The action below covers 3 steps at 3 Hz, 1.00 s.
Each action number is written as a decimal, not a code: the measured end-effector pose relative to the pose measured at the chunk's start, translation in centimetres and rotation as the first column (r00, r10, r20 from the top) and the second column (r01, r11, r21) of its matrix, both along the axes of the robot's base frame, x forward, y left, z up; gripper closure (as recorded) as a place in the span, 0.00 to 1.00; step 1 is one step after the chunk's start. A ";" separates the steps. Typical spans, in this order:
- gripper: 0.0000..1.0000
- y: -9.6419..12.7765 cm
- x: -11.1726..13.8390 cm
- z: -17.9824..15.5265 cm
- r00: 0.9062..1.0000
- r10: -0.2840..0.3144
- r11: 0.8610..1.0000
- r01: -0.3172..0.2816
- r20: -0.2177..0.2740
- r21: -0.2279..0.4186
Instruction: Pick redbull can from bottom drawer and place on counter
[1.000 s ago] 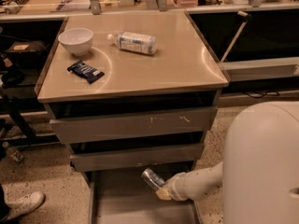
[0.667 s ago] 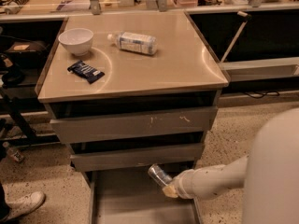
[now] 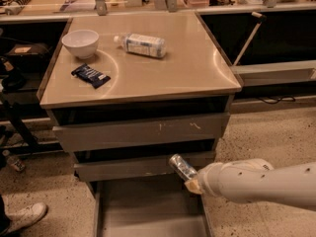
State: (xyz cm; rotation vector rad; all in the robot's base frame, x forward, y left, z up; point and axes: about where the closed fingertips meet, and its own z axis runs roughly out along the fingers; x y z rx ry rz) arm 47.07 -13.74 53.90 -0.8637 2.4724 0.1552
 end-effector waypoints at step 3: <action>1.00 -0.8 1.4 5.8 0.995 -0.004 1.000 0.006 0.104 -0.013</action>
Offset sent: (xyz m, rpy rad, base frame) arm 0.0094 -0.0003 0.0316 0.0016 -0.0627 -0.0018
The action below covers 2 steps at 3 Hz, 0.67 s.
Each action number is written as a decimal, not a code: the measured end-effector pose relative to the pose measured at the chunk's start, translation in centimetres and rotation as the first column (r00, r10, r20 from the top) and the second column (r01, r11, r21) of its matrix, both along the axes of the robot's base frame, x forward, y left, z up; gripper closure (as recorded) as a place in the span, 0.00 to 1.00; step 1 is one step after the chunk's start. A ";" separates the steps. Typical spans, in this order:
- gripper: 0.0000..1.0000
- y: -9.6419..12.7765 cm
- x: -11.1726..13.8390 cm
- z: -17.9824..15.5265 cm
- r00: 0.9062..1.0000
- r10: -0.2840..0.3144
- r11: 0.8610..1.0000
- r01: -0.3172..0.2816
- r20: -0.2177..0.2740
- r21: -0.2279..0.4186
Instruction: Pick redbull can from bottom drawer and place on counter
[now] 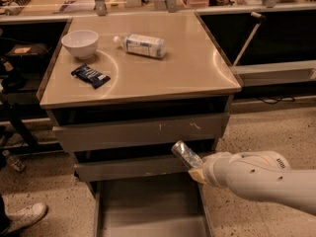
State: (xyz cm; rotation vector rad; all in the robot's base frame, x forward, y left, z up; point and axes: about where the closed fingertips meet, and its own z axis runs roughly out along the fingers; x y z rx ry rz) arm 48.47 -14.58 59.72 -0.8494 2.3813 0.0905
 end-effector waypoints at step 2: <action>1.00 -3.0 0.1 14.9 0.969 -0.021 0.999 0.032 0.244 -0.041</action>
Offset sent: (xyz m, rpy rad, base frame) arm -0.0055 -0.0299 0.2248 -0.0632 -0.3719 -0.0457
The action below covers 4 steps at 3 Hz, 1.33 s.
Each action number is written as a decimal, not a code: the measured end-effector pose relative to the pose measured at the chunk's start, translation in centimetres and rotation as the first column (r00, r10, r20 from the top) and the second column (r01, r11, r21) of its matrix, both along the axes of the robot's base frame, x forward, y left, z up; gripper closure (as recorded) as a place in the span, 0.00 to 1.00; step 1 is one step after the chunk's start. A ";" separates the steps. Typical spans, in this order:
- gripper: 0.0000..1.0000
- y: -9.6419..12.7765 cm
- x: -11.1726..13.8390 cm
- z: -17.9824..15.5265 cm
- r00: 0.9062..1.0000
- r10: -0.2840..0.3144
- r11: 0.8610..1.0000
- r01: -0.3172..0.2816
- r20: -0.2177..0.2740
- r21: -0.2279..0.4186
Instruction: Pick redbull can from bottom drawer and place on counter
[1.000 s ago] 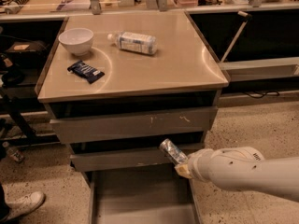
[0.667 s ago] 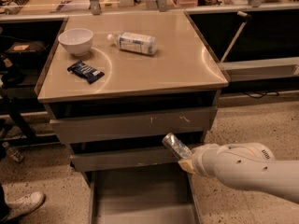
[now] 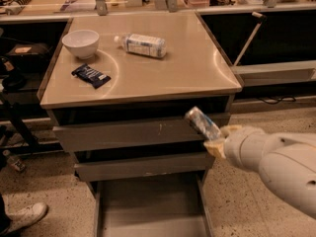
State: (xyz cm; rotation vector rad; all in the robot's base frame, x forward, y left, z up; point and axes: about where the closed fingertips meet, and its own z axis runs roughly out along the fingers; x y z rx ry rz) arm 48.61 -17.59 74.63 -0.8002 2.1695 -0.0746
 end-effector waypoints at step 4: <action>1.00 -0.7 5.9 11.5 0.984 -0.003 1.000 0.007 0.180 -0.021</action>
Offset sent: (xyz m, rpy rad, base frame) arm 0.0025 0.0043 0.0498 -0.0258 -0.0847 0.0132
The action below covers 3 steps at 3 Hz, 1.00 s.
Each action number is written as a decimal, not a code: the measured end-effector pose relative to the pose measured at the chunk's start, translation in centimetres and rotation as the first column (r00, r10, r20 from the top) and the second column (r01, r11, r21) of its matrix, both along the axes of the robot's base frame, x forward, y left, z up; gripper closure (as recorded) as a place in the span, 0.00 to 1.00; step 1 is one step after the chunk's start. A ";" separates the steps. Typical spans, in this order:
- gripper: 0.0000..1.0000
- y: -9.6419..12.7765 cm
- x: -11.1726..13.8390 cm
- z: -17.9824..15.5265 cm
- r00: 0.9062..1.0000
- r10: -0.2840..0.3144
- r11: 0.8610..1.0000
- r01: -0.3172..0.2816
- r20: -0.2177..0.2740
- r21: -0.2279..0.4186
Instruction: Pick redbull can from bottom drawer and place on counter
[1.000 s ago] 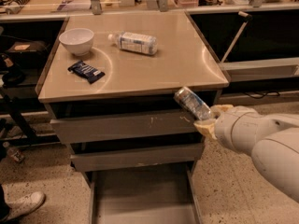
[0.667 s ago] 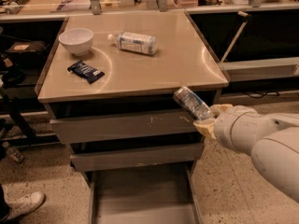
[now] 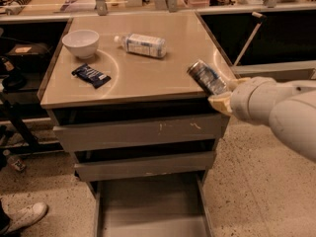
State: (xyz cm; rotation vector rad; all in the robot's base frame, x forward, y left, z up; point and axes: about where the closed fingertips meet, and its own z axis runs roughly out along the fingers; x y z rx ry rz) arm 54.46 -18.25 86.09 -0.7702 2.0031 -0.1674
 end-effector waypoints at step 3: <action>1.00 6.8 10.6 3.0 0.988 0.153 0.987 -0.152 0.006 -0.051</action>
Offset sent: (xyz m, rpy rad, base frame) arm 0.1289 0.0599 0.0428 -0.0561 -0.0198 0.1592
